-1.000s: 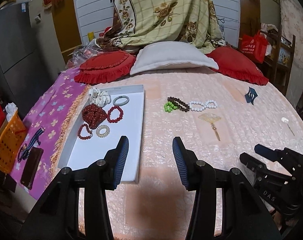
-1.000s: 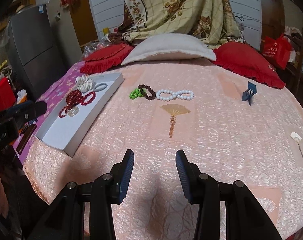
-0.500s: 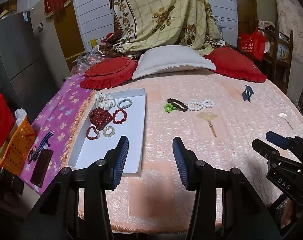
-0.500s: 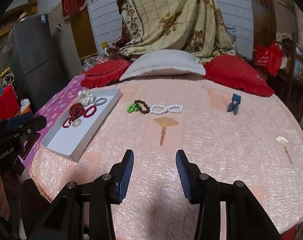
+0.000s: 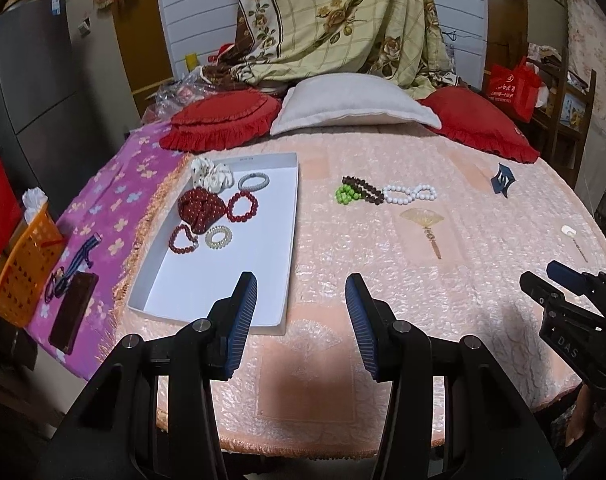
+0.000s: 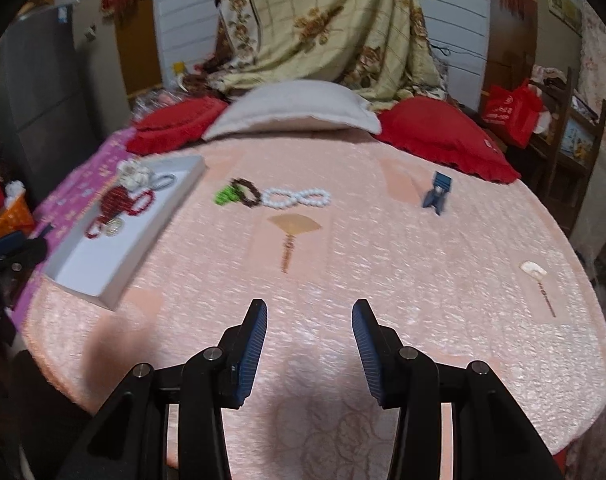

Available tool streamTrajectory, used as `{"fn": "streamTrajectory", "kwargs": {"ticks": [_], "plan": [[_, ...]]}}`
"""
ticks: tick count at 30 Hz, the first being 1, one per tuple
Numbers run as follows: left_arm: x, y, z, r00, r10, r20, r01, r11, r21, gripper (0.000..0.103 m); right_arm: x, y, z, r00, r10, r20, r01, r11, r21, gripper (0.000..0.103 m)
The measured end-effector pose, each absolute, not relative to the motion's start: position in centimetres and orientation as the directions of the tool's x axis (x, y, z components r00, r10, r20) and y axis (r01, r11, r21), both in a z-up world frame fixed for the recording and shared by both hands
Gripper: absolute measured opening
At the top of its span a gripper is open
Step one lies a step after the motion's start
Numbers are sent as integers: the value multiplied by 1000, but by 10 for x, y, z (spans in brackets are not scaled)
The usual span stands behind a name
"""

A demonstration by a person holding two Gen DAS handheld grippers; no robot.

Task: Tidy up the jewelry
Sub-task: 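Withdraw both open grippers from the tray back over the remaining jewelry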

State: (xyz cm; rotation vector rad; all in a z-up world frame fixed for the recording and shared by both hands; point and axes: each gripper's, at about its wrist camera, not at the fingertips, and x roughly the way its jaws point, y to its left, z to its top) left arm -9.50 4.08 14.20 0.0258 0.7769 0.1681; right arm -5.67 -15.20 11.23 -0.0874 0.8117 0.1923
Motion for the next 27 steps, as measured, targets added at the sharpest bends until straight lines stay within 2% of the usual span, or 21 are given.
{"fn": "streamTrajectory", "kwargs": {"ticks": [7, 11, 19, 27], "plan": [[-65, 46, 118, 642, 167, -748, -162, 983, 81, 45, -31, -164, 88, 637, 64, -768, -160, 986, -51, 42], [-45, 46, 102, 604, 148, -783, -153, 986, 68, 45, -13, -173, 76, 614, 66, -786, -140, 990, -25, 42], [22, 52, 83, 557, 10, -831, -111, 992, -62, 45, 38, -205, 44, 523, 181, -833, -95, 984, 154, 42], [114, 52, 58, 519, -105, -848, -77, 983, -169, 45, 93, -205, 35, 497, 297, -815, -151, 955, 256, 42]]}}
